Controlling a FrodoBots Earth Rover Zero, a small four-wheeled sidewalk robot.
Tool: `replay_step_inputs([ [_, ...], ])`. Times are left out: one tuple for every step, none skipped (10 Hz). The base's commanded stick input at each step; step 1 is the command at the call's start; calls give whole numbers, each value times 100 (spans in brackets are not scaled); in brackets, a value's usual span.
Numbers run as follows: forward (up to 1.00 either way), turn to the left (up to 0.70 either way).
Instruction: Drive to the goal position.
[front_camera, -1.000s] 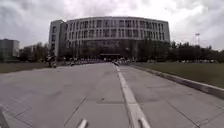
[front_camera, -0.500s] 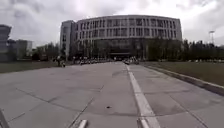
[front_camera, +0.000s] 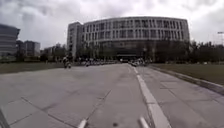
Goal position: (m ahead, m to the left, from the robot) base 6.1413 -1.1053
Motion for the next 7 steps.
replay_step_inputs([
  [70, 0],
  [70, -27],
  [70, -35],
  [70, -35],
  [70, -35],
  [70, -26],
  [70, -15],
])
